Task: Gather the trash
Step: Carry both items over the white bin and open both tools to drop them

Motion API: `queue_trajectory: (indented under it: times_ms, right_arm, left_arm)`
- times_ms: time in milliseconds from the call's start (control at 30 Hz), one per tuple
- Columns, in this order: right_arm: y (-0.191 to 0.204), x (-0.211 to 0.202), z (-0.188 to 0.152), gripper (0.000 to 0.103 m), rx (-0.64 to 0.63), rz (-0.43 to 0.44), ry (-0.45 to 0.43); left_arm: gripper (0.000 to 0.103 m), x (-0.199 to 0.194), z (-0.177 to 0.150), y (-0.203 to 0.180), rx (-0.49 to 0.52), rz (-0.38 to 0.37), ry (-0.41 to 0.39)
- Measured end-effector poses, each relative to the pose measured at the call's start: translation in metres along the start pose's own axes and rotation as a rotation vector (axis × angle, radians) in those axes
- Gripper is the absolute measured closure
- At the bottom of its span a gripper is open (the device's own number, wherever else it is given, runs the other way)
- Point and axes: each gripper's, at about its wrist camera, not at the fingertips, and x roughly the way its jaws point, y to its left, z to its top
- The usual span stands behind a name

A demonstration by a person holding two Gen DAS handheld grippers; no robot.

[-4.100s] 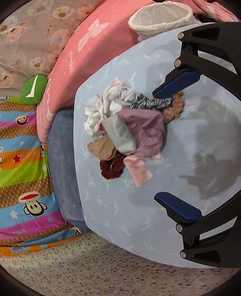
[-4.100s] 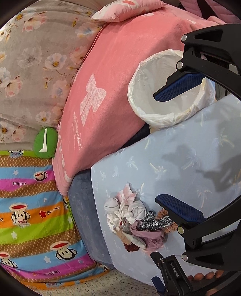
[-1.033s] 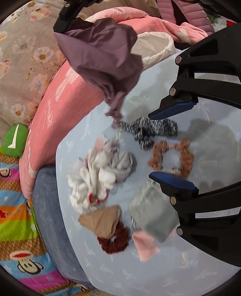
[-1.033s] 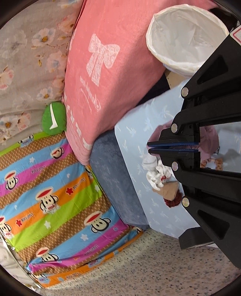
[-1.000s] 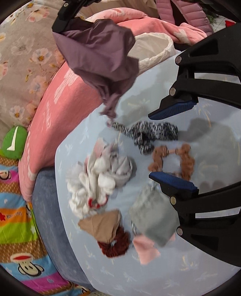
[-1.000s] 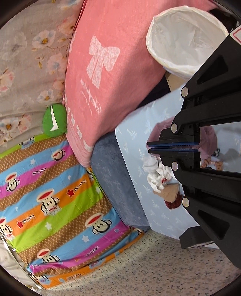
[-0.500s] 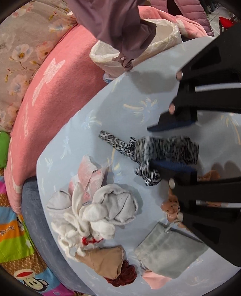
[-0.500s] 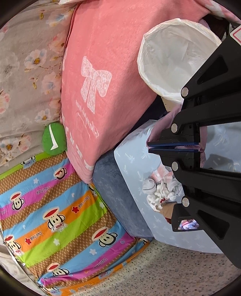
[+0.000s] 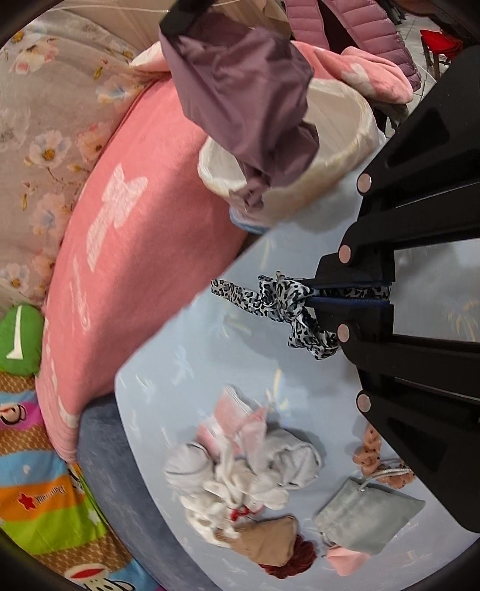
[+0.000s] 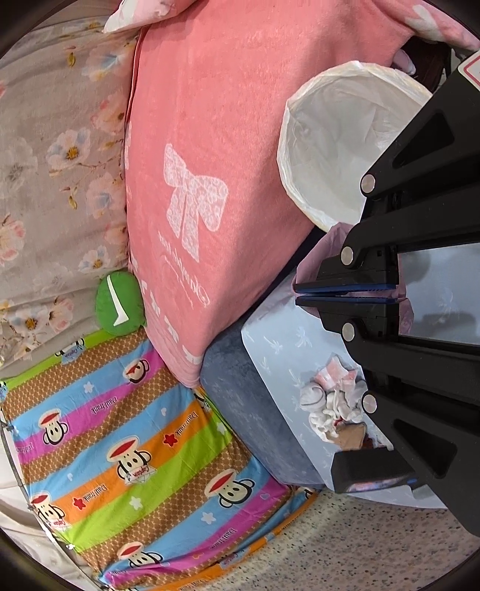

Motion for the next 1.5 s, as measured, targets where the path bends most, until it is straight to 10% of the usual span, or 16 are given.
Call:
queue_trajectory:
  times_ms: [1267,1433,1500]
  right_arm:
    - [-0.12,-0.027,0.006,0.094,0.138,-0.182,-0.034]
    - [-0.12,-0.028,0.006,0.069,0.147,-0.191,-0.038]
    - [-0.119,-0.027,0.006,0.068,0.141,-0.191,-0.035]
  left_arm:
    - [0.099,0.035,0.016,-0.151,0.231,-0.174,0.059]
    - [0.039,0.037,0.017,-0.142,0.175,-0.133,0.052]
    - [0.037,0.031,0.017,-0.138,0.165,-0.125,0.018]
